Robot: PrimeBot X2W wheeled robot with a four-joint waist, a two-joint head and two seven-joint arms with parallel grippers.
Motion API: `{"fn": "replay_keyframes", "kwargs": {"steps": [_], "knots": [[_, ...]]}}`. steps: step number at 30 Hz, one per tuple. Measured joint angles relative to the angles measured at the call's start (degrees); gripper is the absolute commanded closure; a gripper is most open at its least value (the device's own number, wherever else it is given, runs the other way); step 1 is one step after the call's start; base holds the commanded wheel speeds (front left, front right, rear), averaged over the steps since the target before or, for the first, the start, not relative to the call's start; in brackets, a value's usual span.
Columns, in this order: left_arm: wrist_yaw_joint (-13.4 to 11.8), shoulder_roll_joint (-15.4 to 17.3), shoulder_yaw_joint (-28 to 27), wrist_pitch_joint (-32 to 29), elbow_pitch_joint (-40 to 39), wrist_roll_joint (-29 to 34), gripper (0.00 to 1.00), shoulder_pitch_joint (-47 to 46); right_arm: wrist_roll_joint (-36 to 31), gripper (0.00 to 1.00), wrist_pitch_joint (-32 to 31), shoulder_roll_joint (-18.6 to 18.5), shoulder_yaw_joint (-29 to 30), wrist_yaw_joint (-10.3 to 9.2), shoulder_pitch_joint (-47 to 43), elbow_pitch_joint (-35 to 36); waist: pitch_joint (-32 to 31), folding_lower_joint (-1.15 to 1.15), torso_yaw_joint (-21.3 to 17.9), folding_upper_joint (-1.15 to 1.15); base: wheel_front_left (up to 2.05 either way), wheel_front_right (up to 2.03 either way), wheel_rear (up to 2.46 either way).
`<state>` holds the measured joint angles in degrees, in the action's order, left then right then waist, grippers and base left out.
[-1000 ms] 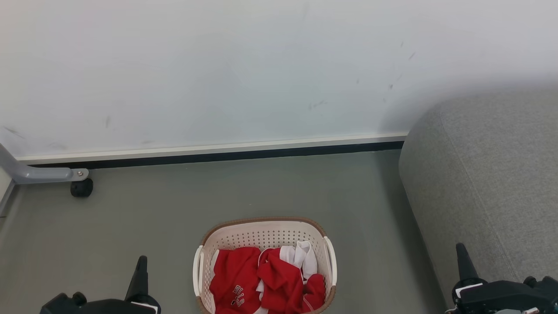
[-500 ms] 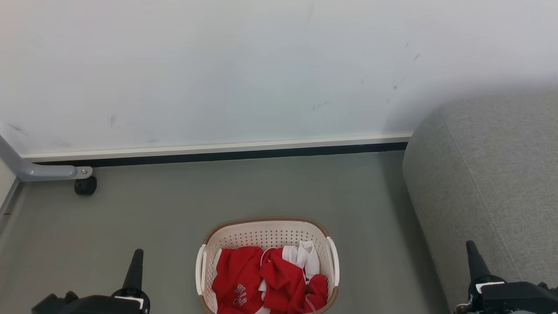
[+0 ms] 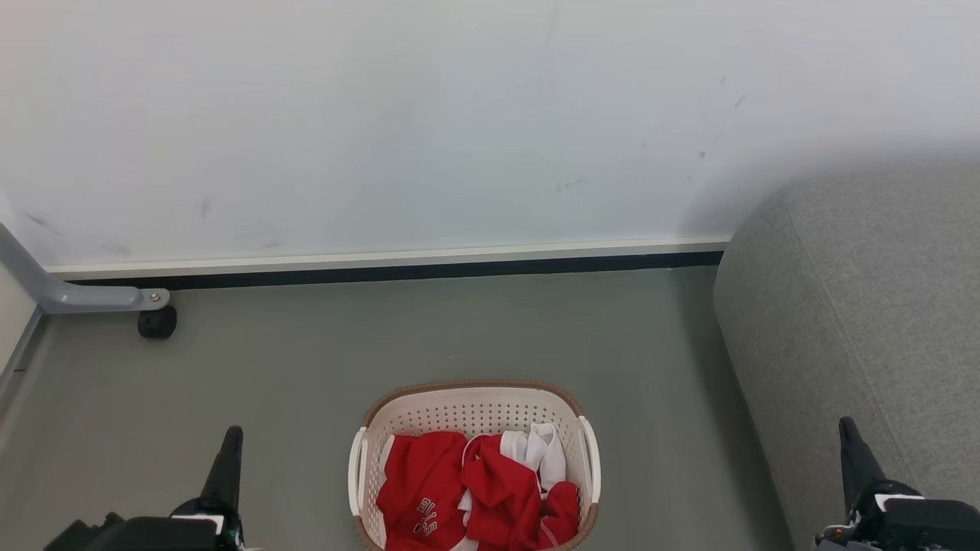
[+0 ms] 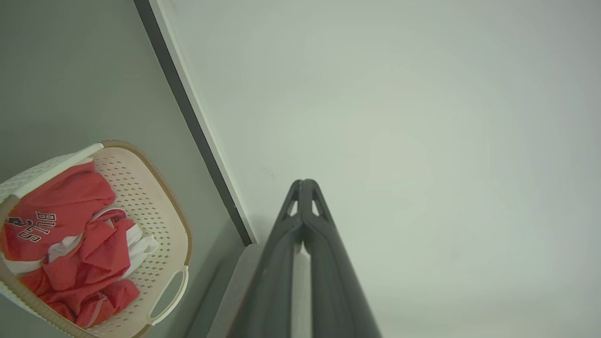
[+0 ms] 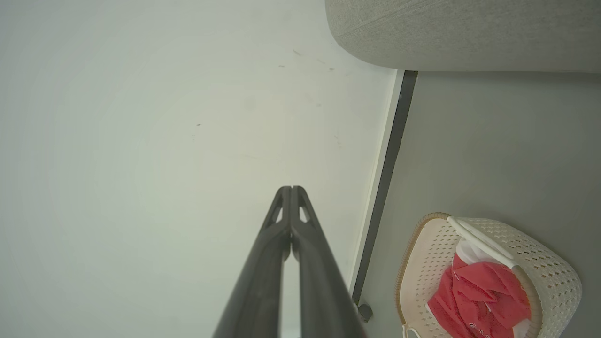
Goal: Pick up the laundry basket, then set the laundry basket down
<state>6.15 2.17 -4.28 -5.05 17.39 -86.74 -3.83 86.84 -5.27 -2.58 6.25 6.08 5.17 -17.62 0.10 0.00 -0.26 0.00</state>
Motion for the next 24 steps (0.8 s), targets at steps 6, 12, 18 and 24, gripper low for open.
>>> {"fn": "replay_keyframes", "kwargs": {"steps": [6, 12, 18, 24], "knots": [[0.9, 0.0, -0.8, -1.3, -0.1, -4.2, 1.00, -0.7, 4.5, 1.00, -1.2, 0.0, 1.3, 0.75, 0.0, 0.2, 0.0, 0.00, 0.3, 0.00, 0.00, 0.00, 0.00], [0.9, 0.0, -0.9, -1.4, -0.1, -4.9, 1.00, -0.7, 4.6, 1.00, -1.2, 0.1, 1.4, 0.82, 0.0, 0.2, 0.0, 0.00, 0.3, 0.00, 0.00, 0.00, 0.00], [0.9, 0.0, -0.9, -1.4, -0.1, -4.9, 1.00, -0.7, 4.6, 1.00, -1.2, 0.1, 1.4, 0.82, 0.1, 0.3, 0.0, 0.00, 0.3, 0.00, 0.00, 0.00, 0.00], [0.9, 0.0, -0.9, -1.4, -0.1, -5.0, 1.00, -0.7, 4.6, 1.00, -1.2, 0.1, 1.4, 0.82, 0.1, 0.3, 0.0, 0.00, 0.3, 0.00, 0.00, 0.00, 0.00]]}}
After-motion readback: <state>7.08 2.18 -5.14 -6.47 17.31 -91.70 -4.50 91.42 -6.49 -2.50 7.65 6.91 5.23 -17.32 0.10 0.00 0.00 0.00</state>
